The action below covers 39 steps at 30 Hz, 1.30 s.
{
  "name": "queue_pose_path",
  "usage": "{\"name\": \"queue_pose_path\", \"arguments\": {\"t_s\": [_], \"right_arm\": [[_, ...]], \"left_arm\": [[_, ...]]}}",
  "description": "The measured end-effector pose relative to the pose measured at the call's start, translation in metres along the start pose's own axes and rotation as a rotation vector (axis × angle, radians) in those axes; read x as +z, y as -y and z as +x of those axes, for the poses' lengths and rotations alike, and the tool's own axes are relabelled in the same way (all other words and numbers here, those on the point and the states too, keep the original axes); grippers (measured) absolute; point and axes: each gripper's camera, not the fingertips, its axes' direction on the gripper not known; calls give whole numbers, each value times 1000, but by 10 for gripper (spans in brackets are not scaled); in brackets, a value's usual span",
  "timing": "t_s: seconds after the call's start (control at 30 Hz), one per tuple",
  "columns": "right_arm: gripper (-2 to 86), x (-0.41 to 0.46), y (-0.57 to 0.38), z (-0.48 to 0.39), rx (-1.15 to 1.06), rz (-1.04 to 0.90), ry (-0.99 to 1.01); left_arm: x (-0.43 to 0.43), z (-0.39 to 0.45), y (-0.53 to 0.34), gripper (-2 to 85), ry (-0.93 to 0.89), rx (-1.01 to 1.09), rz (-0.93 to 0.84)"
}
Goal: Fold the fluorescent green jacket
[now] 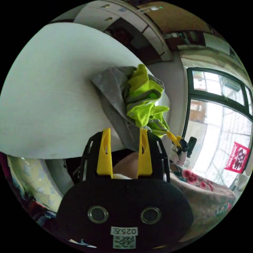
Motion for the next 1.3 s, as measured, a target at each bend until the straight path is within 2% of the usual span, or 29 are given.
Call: {"name": "queue_pose_path", "arguments": {"t_s": [0.03, 0.17, 0.27, 0.33, 0.37, 0.4, 0.43, 0.5, 0.57, 0.77, 0.93, 1.07, 1.23, 1.3], "right_arm": [[216, 5, 1, -4, -3, -10, -5], [245, 53, 28, -22, -38, -118, -44], [225, 83, 45, -20, 41, -140, -6], [154, 103, 52, -13, 135, -189, -17], [49, 113, 52, -10, 173, -210, -52], [34, 115, 50, -7, 246, -219, -125], [26, 114, 48, -8, 249, -211, -98], [4, 92, 35, -14, 261, -146, 43], [-4, 63, 21, -24, 235, -53, 100], [-9, 13, -26, -66, 89, 66, 70], [-5, -20, -65, -93, 58, 243, 130], [26, -14, -90, -110, -24, 155, -40], [80, -11, -135, -145, -145, 125, -69], [143, 1, -150, -173, -272, 48, -13]], "left_arm": [[-5, -9, -3, 131, -23, -14, 13], [2, -50, 17, 147, -312, -98, 92], [31, -46, 50, 123, -269, -145, 51], [44, -47, 60, 81, -259, -216, 58], [50, -50, 61, 51, -290, -259, 78], [53, -52, 60, 19, -300, -285, 91], [51, -52, 59, 14, -299, -282, 104], [35, -40, 53, 0, -263, -195, 120], [14, -28, 51, -4, -223, -114, 141], [-31, 41, 55, -4, -109, 136, 141], [-64, 88, 47, -5, -148, 308, 156], [-94, 125, 27, -6, -151, 443, 177], [-101, 147, 1, -6, -33, 518, 189], [-103, 150, -11, -6, -30, 534, 184]]}}
